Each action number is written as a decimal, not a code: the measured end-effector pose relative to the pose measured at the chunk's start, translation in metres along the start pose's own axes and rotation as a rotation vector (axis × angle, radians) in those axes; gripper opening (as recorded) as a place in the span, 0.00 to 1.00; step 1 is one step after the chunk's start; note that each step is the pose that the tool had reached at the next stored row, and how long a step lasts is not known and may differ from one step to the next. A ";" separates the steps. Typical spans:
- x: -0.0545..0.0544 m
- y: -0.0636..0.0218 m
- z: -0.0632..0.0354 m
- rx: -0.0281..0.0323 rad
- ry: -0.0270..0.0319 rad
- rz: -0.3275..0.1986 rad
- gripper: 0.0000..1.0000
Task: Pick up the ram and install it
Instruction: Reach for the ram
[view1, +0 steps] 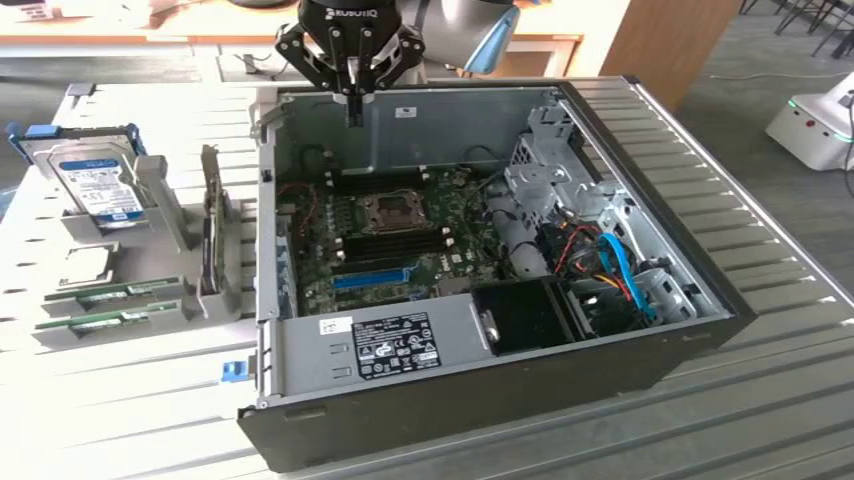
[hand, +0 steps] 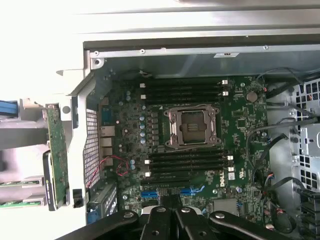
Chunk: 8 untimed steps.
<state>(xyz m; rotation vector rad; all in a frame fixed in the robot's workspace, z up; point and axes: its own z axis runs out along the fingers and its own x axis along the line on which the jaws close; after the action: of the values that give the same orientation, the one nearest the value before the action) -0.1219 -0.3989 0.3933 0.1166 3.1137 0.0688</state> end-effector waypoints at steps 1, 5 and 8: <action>0.000 0.0000 0.0000 0.0000 0.0000 0.000 0.11; 0.000 0.0000 0.0000 0.0000 0.0000 0.000 0.11; 0.003 -0.0003 -0.0002 0.0001 0.0001 0.000 0.11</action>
<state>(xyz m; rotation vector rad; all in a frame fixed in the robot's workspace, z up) -0.1254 -0.3989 0.3934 0.1167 3.1138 0.0686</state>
